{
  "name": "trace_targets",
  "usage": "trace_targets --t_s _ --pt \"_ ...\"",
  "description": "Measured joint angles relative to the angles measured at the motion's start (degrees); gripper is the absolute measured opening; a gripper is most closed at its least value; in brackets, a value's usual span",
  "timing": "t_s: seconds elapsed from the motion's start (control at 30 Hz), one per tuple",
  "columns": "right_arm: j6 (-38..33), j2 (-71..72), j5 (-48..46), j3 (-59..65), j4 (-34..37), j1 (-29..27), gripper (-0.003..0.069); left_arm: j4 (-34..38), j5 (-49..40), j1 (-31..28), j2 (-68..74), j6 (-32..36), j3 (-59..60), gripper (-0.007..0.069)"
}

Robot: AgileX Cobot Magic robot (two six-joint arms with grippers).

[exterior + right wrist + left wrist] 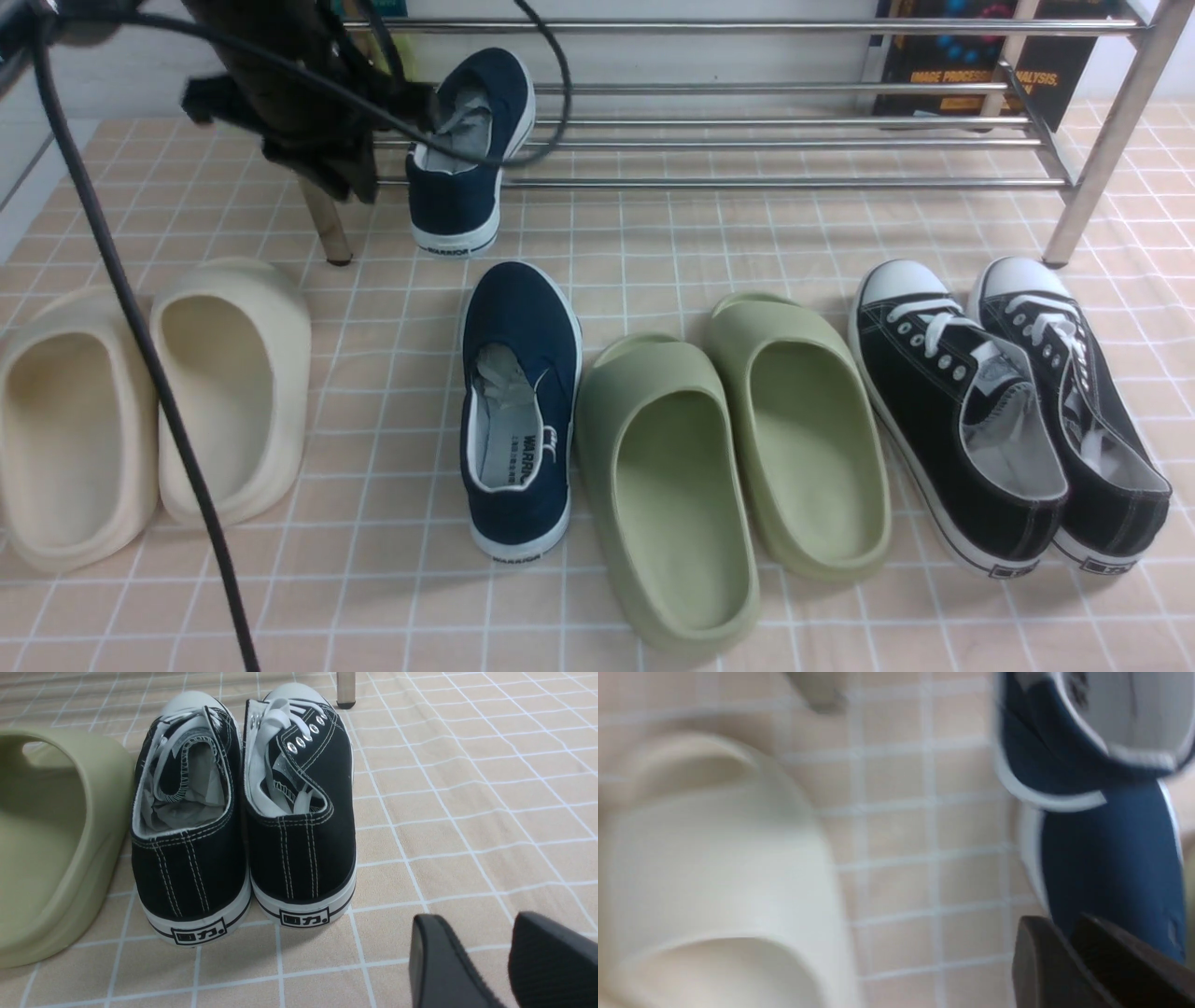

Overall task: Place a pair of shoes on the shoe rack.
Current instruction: Use the left arm to put a shoe into the shoe rack

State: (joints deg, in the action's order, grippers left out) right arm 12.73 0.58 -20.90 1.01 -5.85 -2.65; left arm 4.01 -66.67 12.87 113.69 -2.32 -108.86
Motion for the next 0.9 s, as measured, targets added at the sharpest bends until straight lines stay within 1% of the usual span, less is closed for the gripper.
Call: trace_targets --t_s 0.03,0.07,0.13,0.27,0.33,0.47,0.5,0.57,0.6,0.67,0.73,0.8,0.83,0.9 --pt "0.00 0.00 0.00 0.00 0.00 0.00 0.0239 4.06 3.63 0.00 0.20 2.32 4.22 0.0076" --pt "0.00 0.00 0.00 0.00 0.00 0.00 0.0239 4.55 3.63 0.00 0.25 2.32 4.78 0.0076" --pt "0.00 0.00 0.00 0.00 0.00 0.00 0.0239 8.39 10.65 0.07 0.71 3.91 9.80 0.0035" --pt "0.00 0.00 0.00 0.00 0.00 0.00 0.0239 9.41 20.52 0.07 2.29 4.09 10.86 0.0008" --pt "0.00 0.00 0.00 0.00 0.00 0.00 0.0239 9.48 22.47 0.07 3.02 4.09 10.19 0.0008" --pt "0.00 0.00 0.00 0.00 -0.02 0.00 0.0239 9.92 20.49 0.07 6.53 2.67 5.37 0.0008" --pt "0.00 0.00 0.00 0.00 -0.02 0.00 0.0239 10.27 19.50 0.13 8.68 1.99 1.69 0.0008" --pt "0.00 0.00 0.00 0.00 -0.07 0.00 0.0239 10.32 18.37 0.18 10.52 1.28 -1.52 0.0008" --pt "0.00 0.00 0.00 0.00 -0.07 0.00 0.0239 9.79 17.66 0.18 11.73 0.81 -4.81 0.0008" --pt "0.00 0.00 0.00 0.00 -0.07 0.00 0.0239 8.83 17.47 0.18 12.94 0.21 -7.65 0.0008" --pt "0.00 0.00 0.00 0.00 -0.07 0.00 0.0239 3.96 16.99 0.18 15.16 -2.20 -13.05 0.0008" --pt "0.00 0.00 0.00 0.00 -0.07 0.00 0.0239 0.13 15.79 0.12 16.16 -4.22 -15.82 0.0008" --pt "0.00 0.00 0.00 0.00 -0.07 0.00 0.0239 -0.19 15.65 0.12 16.17 -4.22 -16.00 0.0008" --pt "0.00 0.00 0.00 0.00 -0.07 0.00 0.0239 -4.02 15.36 0.12 16.36 -6.48 -17.16 0.0008"
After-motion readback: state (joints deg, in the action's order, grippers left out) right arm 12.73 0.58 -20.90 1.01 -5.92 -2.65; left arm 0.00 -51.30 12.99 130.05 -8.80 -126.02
